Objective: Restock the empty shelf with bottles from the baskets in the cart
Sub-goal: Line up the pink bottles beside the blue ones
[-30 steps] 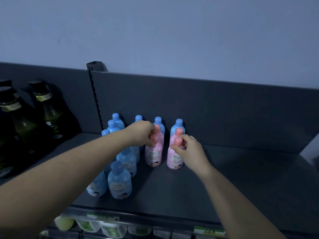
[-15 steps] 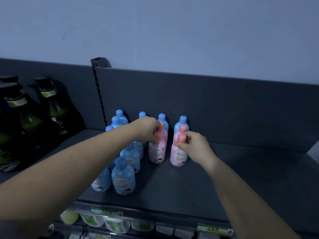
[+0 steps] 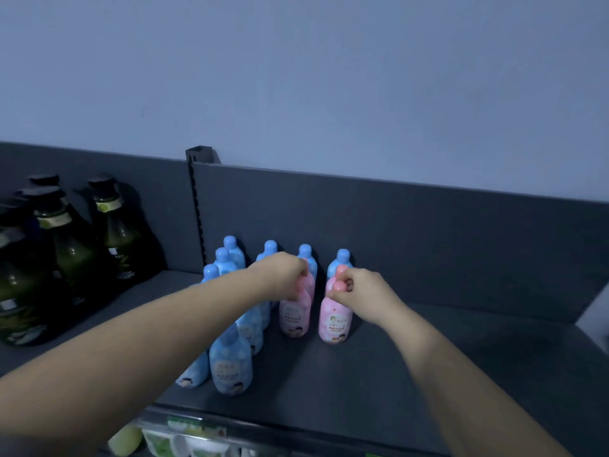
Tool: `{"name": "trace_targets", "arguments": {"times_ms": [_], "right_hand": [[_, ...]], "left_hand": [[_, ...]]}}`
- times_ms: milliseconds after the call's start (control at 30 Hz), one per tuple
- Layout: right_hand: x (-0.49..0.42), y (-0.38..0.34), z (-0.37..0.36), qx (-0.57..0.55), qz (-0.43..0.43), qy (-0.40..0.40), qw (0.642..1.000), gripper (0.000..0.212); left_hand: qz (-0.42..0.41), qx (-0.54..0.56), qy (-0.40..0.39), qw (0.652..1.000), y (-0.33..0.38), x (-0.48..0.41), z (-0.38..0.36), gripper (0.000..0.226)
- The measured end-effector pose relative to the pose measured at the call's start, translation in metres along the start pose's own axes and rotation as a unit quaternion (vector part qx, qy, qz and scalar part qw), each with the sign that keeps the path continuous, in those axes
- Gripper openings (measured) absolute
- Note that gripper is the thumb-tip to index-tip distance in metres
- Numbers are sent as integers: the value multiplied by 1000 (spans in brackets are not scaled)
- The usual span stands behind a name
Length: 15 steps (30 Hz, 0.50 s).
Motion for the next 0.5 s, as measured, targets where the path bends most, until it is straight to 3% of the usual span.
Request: {"name": "trace_targets", "arguments": {"times_ms": [167,267,500], "right_hand": [[5,-12,15,36,34,21,999,21],[9,-22,13,84,67,24,994,33],[18,-59,-14,170,143,1,975,64]], "left_hand": [[44,-27,47,998,11,12,18,35],[47,-33,84,995,14,29,29,34],[97,-96,74,988,-3,82,24,74]]}}
Point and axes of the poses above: each hand's wrist, its own x-axis away from the middle knuckle, its own z-axis out of the back of the hand, y = z × x, the point moved 9 cm from there along -x, towards the middle knuckle, and after that the axes turned 11 degrees about -z, right-handed, at the moved point
